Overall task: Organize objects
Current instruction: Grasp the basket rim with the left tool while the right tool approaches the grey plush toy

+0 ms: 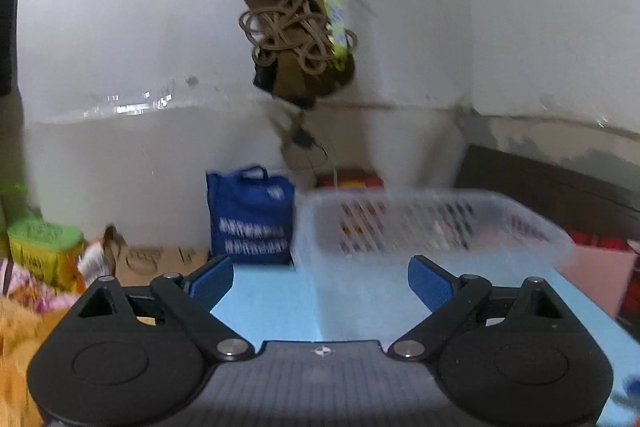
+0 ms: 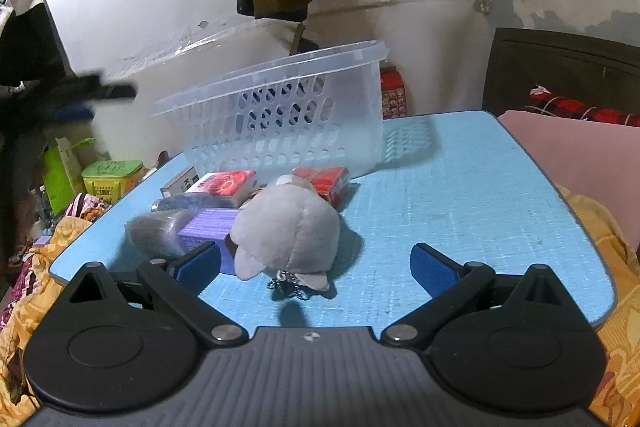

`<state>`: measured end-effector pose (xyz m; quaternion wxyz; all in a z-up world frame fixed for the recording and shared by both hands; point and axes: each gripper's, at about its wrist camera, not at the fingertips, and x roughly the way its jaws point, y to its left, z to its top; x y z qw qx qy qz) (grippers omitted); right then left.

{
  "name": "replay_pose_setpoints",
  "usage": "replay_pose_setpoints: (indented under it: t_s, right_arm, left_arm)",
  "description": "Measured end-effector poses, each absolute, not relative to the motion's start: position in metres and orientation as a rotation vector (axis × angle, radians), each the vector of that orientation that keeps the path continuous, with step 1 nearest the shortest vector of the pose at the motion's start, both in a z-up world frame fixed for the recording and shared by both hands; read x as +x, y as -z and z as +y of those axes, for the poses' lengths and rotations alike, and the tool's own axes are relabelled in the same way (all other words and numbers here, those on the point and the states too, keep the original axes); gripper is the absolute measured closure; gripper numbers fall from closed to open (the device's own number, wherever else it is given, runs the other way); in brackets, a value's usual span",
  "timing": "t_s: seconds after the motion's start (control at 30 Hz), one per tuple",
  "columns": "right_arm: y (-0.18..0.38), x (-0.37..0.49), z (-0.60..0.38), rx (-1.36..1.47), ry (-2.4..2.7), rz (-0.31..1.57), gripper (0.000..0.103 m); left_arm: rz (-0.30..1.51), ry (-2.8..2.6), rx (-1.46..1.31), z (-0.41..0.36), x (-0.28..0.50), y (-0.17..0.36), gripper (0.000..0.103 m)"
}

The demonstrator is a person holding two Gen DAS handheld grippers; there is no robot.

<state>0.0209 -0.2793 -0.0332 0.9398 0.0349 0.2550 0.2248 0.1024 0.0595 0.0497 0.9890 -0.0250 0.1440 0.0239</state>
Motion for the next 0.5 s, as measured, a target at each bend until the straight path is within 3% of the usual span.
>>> replay_pose_setpoints:
  t_s: [0.2, 0.5]
  right_arm:
    - [0.032, 0.020, -0.290, 0.090, -0.451, 0.514, 0.000]
    - [0.034, 0.025, -0.294, 0.087, -0.435, 0.510, 0.000]
  left_arm:
    - [0.437, -0.052, -0.006, 0.068, 0.192, -0.045, 0.020]
    - [0.473, -0.061, 0.044, 0.059, 0.217, -0.036, 0.021]
